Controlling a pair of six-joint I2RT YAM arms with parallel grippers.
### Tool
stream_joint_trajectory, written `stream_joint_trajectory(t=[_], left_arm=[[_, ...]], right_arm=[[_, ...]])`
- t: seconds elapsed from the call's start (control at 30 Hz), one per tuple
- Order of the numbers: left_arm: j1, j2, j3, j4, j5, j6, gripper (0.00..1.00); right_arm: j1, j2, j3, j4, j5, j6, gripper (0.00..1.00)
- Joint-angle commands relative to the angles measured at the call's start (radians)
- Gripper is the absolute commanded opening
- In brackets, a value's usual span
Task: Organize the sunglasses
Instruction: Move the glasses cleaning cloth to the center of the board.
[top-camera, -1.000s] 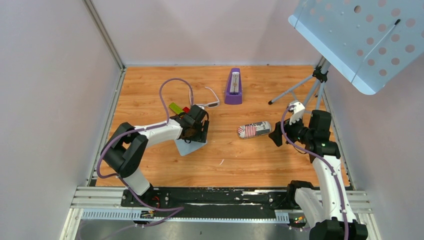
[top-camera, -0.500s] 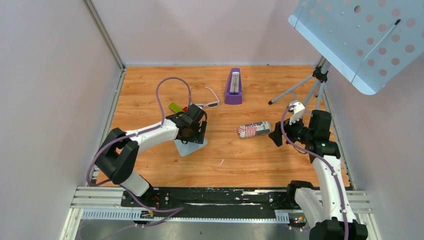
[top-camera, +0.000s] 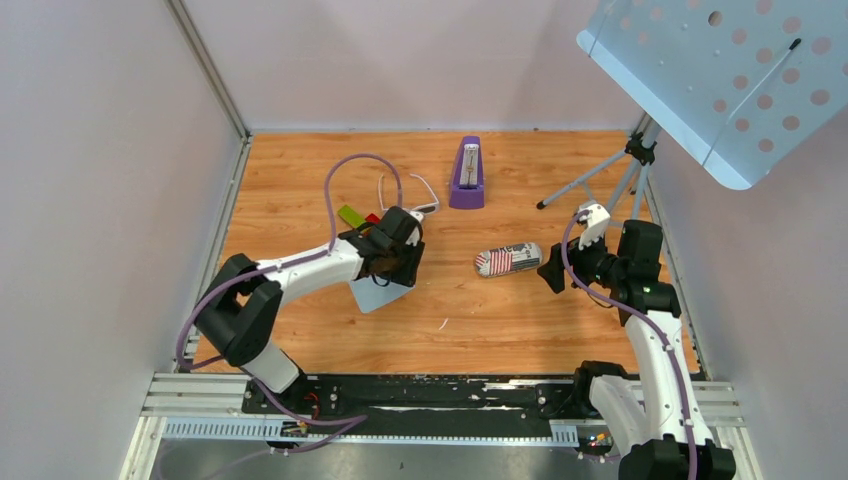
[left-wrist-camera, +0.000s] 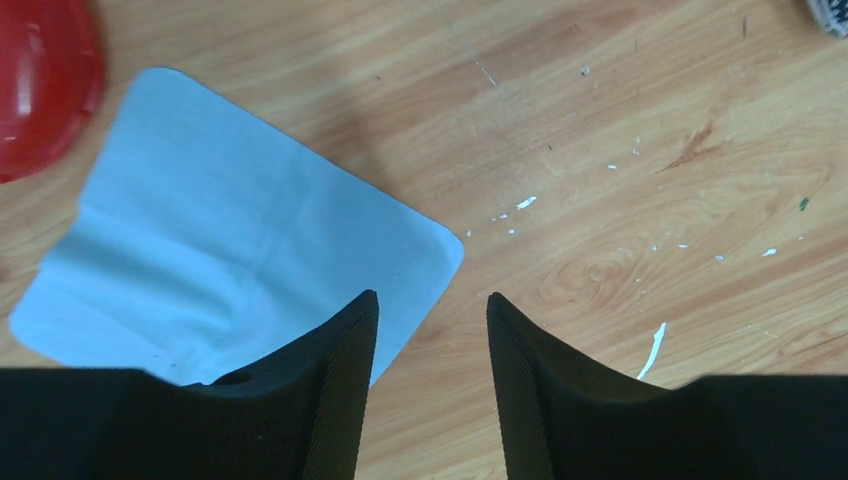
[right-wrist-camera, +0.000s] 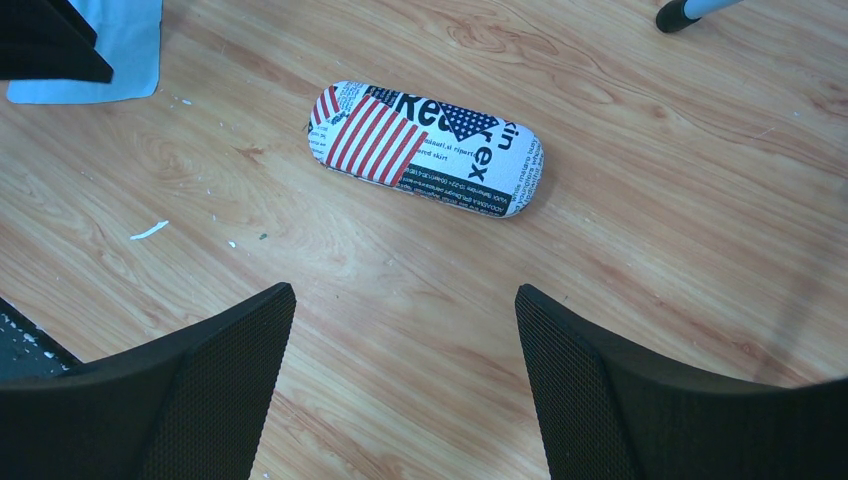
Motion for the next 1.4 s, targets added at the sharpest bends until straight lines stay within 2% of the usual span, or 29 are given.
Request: stream_joint_trajectory(t=[0.0, 0.2, 0.6, 0.77, 1.07, 1.37], left_arm=[[-0.036, 0.076, 0.062, -0.009, 0.029, 0.025, 0.49], [-0.045, 0.129, 0.093, -0.042, -0.054, 0.021, 0.46], [-0.044, 0.197, 0.075, -0.010, 0.010, 0.007, 0.39], [-0.044, 0.210, 0.072, -0.012, 0.002, 0.009, 0.30], [-0.057, 0.195, 0.030, 0.034, 0.062, 0.031, 0.00], [-0.126, 0.163, 0.034, 0.050, 0.114, 0.046, 0.00]], right_arm=[[-0.016, -0.011, -0.014, 0.007, -0.003, -0.009, 0.86], [-0.016, -0.009, -0.014, 0.008, -0.002, -0.010, 0.86], [-0.016, 0.005, -0.014, 0.008, 0.000, -0.013, 0.86], [-0.016, 0.011, -0.014, 0.008, 0.002, -0.013, 0.86], [-0.016, 0.017, -0.014, 0.009, 0.004, -0.015, 0.86], [-0.016, 0.020, -0.014, 0.009, 0.009, -0.015, 0.86]])
